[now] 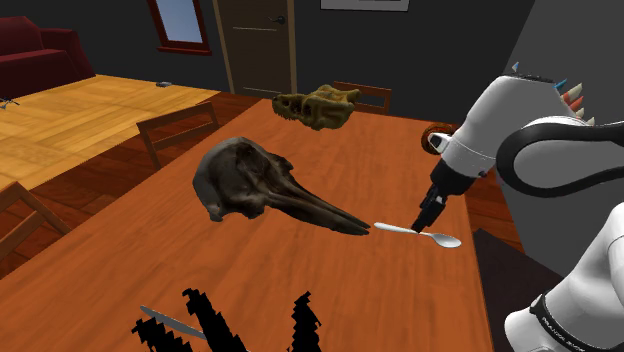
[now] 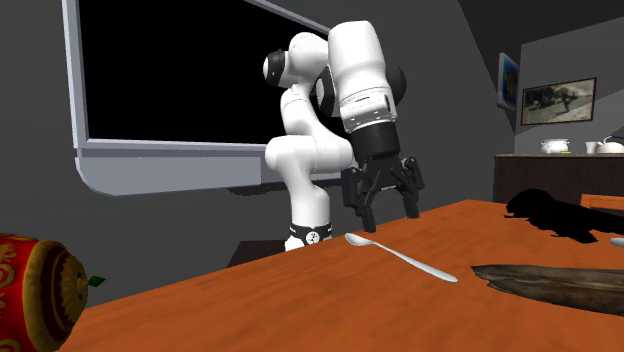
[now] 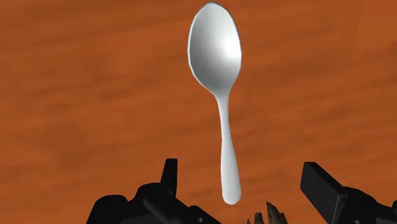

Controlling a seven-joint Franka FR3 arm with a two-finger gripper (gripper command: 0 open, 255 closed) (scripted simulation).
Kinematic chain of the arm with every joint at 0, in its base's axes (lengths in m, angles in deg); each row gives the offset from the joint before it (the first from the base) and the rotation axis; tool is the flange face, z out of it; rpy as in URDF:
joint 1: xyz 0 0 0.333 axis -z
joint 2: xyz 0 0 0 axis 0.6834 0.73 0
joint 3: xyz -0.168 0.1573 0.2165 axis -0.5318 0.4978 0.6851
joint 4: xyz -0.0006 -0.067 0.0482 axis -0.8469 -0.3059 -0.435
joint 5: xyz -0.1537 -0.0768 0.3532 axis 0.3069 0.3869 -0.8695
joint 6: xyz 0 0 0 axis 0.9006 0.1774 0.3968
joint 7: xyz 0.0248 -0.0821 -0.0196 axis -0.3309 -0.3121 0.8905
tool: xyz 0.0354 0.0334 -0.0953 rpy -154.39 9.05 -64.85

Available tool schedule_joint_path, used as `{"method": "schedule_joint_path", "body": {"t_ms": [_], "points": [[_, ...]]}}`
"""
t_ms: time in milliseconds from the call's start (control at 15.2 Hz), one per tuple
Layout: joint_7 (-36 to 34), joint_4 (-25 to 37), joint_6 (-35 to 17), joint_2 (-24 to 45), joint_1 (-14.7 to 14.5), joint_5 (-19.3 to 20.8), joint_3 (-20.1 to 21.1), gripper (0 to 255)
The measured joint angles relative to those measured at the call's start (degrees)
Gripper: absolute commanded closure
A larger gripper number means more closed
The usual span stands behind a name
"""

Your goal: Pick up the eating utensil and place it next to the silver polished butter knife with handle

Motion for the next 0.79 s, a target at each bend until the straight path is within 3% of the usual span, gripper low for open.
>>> {"method": "schedule_joint_path", "body": {"t_ms": [396,792], "points": [[1.2,-2.0,-8.7,6.2,-2.0,-2.0,0.1,0],[1.4,-2.3,-10.5,7.7,-2.5,-2.4,0.2,0]]}}
